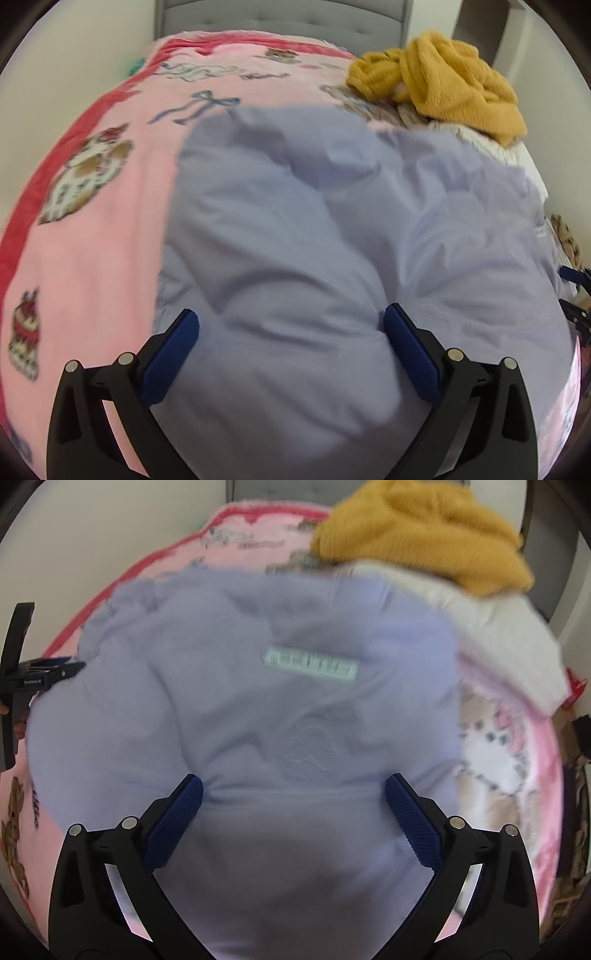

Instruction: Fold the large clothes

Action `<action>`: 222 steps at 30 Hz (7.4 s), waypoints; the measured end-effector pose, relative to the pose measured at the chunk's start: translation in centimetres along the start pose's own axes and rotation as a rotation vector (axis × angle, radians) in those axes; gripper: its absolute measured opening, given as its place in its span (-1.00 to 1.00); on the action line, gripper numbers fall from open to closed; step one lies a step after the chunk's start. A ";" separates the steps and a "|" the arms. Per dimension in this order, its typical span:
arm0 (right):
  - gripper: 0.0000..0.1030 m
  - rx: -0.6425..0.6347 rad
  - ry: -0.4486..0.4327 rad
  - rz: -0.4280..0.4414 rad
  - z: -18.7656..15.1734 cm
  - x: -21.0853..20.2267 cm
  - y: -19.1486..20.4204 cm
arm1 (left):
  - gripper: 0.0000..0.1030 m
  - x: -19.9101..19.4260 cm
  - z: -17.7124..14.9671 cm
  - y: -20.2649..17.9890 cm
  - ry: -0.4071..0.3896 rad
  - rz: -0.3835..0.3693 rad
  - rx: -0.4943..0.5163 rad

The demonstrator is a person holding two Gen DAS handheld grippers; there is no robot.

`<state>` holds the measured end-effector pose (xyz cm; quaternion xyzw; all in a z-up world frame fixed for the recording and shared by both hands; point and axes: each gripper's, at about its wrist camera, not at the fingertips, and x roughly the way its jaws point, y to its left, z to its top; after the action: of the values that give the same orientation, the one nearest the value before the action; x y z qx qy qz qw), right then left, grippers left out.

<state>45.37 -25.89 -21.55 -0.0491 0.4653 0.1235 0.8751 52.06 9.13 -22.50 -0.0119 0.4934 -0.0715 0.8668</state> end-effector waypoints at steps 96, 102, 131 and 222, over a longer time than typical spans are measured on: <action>0.84 0.331 -0.068 -0.127 -1.5 -7.5 3.9 | -0.14 6.5 -1.4 10.1 0.267 -0.687 -0.293; 0.84 0.291 -0.093 -0.270 -2.4 -6.9 -2.2 | -0.13 6.7 -1.2 9.6 0.286 -0.629 -0.286; 0.85 0.544 0.346 0.656 -1.2 11.4 -14.6 | 0.91 8.4 -0.9 7.1 0.420 -0.508 -0.272; 0.76 -0.006 0.114 0.025 36.3 28.6 47.3 | 0.91 -1.9 4.4 63.6 -0.067 0.397 -0.501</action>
<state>77.46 31.94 -23.43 -0.0527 0.5145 0.1325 0.8455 62.06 72.07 -24.43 -0.1308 0.4597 0.2229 0.8496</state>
